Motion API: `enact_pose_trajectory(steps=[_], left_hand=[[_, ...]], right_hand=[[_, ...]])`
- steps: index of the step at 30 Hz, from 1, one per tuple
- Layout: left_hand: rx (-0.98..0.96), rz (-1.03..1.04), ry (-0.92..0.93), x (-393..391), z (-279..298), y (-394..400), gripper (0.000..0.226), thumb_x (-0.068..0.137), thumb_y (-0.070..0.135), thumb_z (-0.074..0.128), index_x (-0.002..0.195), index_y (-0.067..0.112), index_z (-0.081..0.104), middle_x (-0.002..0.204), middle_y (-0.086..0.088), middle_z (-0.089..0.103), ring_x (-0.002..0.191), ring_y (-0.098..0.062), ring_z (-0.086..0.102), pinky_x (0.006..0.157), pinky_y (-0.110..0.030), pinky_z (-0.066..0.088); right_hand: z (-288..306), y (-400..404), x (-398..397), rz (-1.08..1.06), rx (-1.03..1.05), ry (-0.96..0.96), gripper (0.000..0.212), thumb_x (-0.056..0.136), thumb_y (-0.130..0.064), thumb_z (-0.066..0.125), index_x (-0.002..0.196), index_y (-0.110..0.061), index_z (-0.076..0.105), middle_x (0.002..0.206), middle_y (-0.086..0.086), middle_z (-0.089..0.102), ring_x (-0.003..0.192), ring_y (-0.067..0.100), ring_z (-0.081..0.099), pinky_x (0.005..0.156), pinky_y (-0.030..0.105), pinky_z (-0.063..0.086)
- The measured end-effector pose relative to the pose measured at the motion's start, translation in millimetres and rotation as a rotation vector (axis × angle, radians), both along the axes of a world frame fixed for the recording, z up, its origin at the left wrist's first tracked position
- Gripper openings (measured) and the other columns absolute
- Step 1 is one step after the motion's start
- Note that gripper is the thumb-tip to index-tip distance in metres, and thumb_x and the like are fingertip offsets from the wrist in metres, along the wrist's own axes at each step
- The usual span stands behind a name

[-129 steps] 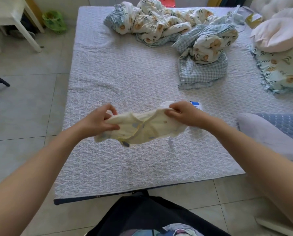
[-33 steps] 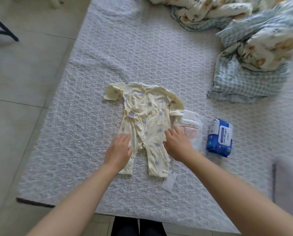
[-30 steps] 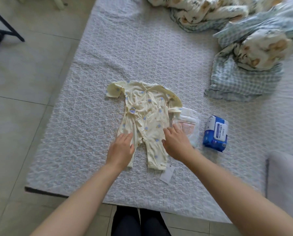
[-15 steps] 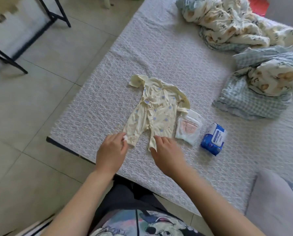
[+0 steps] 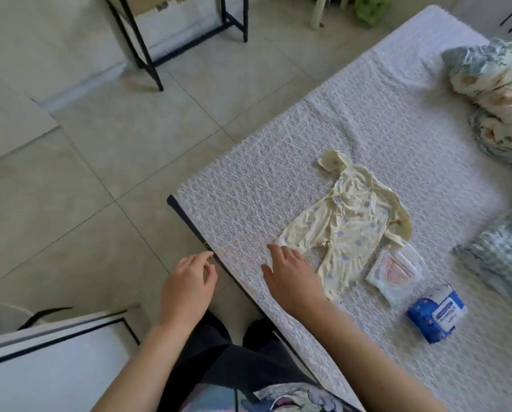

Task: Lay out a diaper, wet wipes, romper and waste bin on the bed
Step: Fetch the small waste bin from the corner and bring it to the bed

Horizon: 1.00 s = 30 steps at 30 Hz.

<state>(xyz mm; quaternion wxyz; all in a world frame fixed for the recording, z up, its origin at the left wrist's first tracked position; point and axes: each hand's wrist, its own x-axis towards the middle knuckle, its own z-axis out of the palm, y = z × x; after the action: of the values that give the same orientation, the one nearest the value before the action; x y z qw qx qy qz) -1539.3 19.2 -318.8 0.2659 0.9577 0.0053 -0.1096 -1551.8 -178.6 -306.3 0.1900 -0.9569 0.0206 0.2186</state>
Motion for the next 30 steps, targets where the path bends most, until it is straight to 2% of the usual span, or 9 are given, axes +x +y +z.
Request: enact_pose_trajectory(steps=[4, 9, 13, 16, 18, 21, 24, 30], left_hand=[[-0.002, 0.088, 0.034, 13.3, -3.7, 58.8, 0.028, 0.093, 0.020, 0.055, 0.120, 0.017, 0.065, 0.103, -0.003, 0.068, 0.096, -0.024, 0.064, 0.072, -0.036, 0.053], [0.030, 0.057, 0.052, 44.6, -7.5, 141.2, 0.027, 0.095, 0.025, 0.052, 0.119, 0.021, 0.064, 0.101, 0.003, 0.066, 0.088, -0.015, 0.062, 0.066, -0.030, 0.050], [0.070, 0.081, 0.040, 77.5, -7.3, 199.0, 0.026, 0.095, 0.023, 0.052, 0.118, 0.019, 0.065, 0.099, 0.001, 0.068, 0.088, -0.016, 0.062, 0.063, -0.029, 0.049], [0.116, 0.072, 0.008, 101.7, -7.2, 234.1, 0.024, 0.091, 0.018, 0.058, 0.113, 0.013, 0.067, 0.090, -0.001, 0.071, 0.083, -0.020, 0.062, 0.059, -0.030, 0.049], [0.203, 0.020, -0.026, 118.5, -8.6, 251.2, 0.024, 0.086, 0.015, 0.064, 0.109, 0.009, 0.069, 0.086, -0.005, 0.073, 0.080, -0.026, 0.064, 0.061, -0.034, 0.051], [0.288, -0.034, -0.048, 149.2, -7.6, 263.4, 0.030, 0.083, 0.015, 0.068, 0.112, 0.006, 0.068, 0.094, -0.007, 0.073, 0.085, -0.029, 0.065, 0.071, -0.039, 0.054], [0.286, -0.065, -0.069, 184.9, -5.8, 268.5, 0.036, 0.083, 0.016, 0.069, 0.117, 0.005, 0.066, 0.102, -0.007, 0.072, 0.093, -0.026, 0.066, 0.080, -0.039, 0.056], [0.261, -0.077, -0.110, 279.1, -0.5, 282.6, 0.039, 0.082, 0.014, 0.071, 0.119, 0.004, 0.065, 0.110, -0.007, 0.070, 0.104, -0.026, 0.064, 0.086, -0.037, 0.054]], right_hand=[[-2.2, 51.2, 34.0, 0.098, -0.012, 0.007, 0.044, 0.101, -0.033, 0.037, 0.139, -0.012, 0.036, 0.132, 0.007, 0.053, 0.122, 0.029, 0.047, 0.095, 0.037, 0.041], [-5.4, 124.0, 78.7, 0.109, -0.002, 0.019, 0.040, 0.099, -0.030, 0.039, 0.136, -0.012, 0.040, 0.132, 0.006, 0.053, 0.121, 0.028, 0.048, 0.097, 0.038, 0.044], [-7.6, 181.1, 113.0, 0.101, 0.025, 0.024, 0.038, 0.100, -0.028, 0.040, 0.134, -0.012, 0.041, 0.131, 0.007, 0.055, 0.120, 0.027, 0.049, 0.096, 0.037, 0.045], [-4.1, 213.0, 139.5, 0.115, 0.031, 0.011, 0.039, 0.100, -0.030, 0.038, 0.134, -0.012, 0.042, 0.132, 0.007, 0.054, 0.121, 0.026, 0.048, 0.096, 0.036, 0.044], [-1.9, 227.8, 157.1, 0.134, 0.037, 0.004, 0.039, 0.100, -0.030, 0.038, 0.135, -0.011, 0.041, 0.133, 0.008, 0.053, 0.123, 0.025, 0.046, 0.097, 0.035, 0.044], [-1.8, 246.2, 188.1, 0.145, 0.050, -0.002, 0.040, 0.100, -0.029, 0.038, 0.134, -0.009, 0.042, 0.132, 0.008, 0.054, 0.124, 0.022, 0.045, 0.097, 0.032, 0.042], [-3.8, 267.4, 225.6, 0.144, 0.071, -0.017, 0.040, 0.100, -0.028, 0.039, 0.134, -0.008, 0.044, 0.131, 0.007, 0.055, 0.124, 0.020, 0.045, 0.097, 0.029, 0.041], [-6.2, 298.6, 316.7, 0.184, 0.087, -0.073, 0.045, 0.099, -0.029, 0.040, 0.140, -0.008, 0.039, 0.143, 0.008, 0.046, 0.133, 0.024, 0.039, 0.108, 0.033, 0.035]])
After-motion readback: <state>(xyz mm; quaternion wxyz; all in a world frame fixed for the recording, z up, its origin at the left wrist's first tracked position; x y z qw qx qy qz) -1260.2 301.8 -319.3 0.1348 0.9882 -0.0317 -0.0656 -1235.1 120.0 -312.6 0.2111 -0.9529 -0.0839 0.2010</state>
